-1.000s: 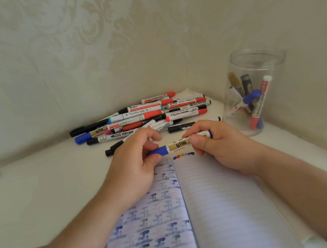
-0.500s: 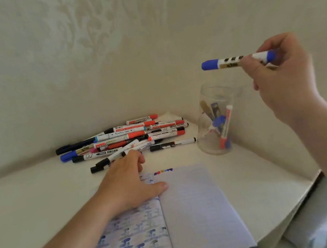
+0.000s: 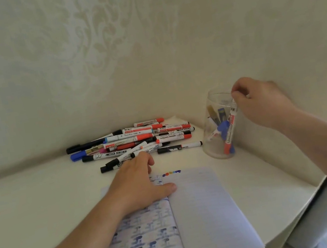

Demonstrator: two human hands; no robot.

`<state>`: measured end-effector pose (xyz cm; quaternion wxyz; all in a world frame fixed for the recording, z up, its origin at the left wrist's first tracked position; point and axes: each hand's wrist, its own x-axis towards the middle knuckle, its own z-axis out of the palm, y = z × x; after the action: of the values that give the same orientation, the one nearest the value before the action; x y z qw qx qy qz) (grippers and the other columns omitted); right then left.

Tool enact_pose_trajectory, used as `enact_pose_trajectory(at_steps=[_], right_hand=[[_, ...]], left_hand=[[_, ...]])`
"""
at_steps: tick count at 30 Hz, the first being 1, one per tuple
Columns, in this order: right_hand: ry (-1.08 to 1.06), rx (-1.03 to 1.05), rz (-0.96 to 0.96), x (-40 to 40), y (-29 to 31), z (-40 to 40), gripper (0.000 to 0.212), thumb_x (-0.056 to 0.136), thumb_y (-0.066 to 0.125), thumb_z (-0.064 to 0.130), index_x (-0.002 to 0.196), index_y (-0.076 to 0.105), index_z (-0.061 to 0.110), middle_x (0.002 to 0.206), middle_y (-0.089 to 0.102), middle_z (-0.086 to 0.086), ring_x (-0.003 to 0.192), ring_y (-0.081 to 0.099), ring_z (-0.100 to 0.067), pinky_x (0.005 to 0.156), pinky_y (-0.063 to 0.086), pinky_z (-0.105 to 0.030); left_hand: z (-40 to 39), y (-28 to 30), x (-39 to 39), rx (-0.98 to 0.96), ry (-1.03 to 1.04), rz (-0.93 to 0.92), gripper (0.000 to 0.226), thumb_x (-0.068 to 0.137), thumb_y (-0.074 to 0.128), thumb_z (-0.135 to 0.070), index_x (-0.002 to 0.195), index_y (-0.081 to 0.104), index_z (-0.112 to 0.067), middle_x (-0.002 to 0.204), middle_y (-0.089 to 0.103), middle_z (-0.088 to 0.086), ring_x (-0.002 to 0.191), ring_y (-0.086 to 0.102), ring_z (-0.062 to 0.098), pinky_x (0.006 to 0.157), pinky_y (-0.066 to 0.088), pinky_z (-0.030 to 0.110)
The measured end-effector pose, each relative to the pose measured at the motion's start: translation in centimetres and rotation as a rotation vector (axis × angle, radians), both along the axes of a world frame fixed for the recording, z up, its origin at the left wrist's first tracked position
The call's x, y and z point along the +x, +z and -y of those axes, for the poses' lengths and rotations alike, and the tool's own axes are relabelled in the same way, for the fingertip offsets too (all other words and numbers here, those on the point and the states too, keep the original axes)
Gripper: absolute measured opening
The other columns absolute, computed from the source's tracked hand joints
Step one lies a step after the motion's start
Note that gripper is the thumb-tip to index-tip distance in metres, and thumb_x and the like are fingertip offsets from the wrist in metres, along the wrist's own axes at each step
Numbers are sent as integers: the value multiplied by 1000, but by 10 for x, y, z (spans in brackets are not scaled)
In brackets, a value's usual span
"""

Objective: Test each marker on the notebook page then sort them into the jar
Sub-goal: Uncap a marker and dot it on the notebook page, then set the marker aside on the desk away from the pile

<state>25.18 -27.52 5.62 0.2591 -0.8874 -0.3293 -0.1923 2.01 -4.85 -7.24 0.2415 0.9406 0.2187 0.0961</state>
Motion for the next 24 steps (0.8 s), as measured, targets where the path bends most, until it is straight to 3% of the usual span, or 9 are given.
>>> enact_pose_trajectory(at_steps=[6,9,12,15,18,21,24], right_hand=[[-59,-194,-31,0,-4,3,71,103,31,66,83,72,12,78,72,-5,80,65,-32,77,57,-43],[-32,-91,165,-8,0,0,50,102,41,59,91,72,22,89,70,1,83,64,-28,74,54,-41],[132,119,445,-41,-5,-21,22,98,57,33,108,75,24,101,70,4,87,65,-22,75,54,-38],[333,-163,299,-65,-35,-70,20,97,52,26,98,72,23,92,69,2,86,63,-22,74,52,-38],[274,-540,74,-59,-86,-117,18,96,49,12,96,67,17,96,67,-6,92,65,-27,75,53,-39],[202,-631,37,-43,-115,-135,17,98,55,10,111,64,15,114,65,-10,101,65,-28,80,52,-38],[224,-638,108,-37,-119,-138,16,100,57,12,114,63,15,116,63,-10,107,61,-30,83,49,-38]], left_hand=[[1,2,0,6,-6,4,70,64,71,-82,113,41,-42,106,48,-25,104,49,5,93,50,34],[1,2,-1,8,-16,5,68,65,70,-82,112,41,-42,106,48,-25,103,49,4,93,50,34],[1,3,-1,5,-24,8,67,66,70,-80,112,41,-42,106,48,-25,103,48,4,93,49,33],[1,3,-1,-2,-22,12,66,66,71,-80,111,41,-42,106,49,-25,103,49,4,93,50,34],[1,1,-2,13,-15,24,67,65,71,-80,111,41,-41,105,49,-24,102,49,4,91,49,33],[1,0,-2,30,-13,60,67,66,73,-78,111,42,-39,105,49,-23,102,49,5,90,49,32],[0,0,-2,36,-15,65,67,67,74,-76,112,42,-38,105,49,-22,102,49,5,90,48,32]])
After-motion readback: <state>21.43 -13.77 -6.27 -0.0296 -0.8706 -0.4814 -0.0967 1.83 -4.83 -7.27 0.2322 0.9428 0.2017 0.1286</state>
